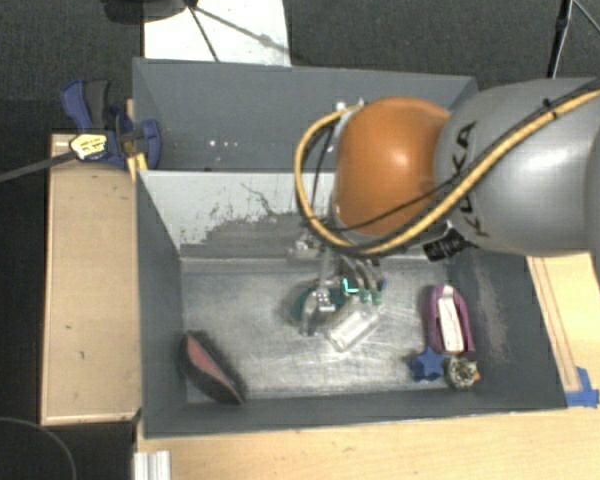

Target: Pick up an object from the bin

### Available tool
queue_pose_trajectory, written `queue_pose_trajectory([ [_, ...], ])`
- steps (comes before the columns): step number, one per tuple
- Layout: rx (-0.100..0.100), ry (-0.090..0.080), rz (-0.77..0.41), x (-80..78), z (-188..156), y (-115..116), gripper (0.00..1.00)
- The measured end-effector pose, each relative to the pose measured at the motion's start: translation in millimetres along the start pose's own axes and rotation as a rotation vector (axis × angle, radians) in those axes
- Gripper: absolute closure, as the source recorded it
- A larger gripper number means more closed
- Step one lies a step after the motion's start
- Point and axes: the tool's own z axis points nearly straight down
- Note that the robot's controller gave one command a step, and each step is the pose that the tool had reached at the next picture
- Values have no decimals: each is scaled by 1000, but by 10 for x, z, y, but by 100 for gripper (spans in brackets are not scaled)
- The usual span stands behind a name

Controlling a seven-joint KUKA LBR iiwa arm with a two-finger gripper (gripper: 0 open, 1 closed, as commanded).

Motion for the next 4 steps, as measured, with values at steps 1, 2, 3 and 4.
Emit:
queue_pose_trajectory([
  [1, -3, -12, 170, -258, 1121, -116, 0],
  [2, -4, -12, 367, -270, 1100, -697, 0],
  [3, -5, -18, 371, -288, 1081, -697, 100],
  [4, -4, -13, 351, -164, 12, -616, 100],
])
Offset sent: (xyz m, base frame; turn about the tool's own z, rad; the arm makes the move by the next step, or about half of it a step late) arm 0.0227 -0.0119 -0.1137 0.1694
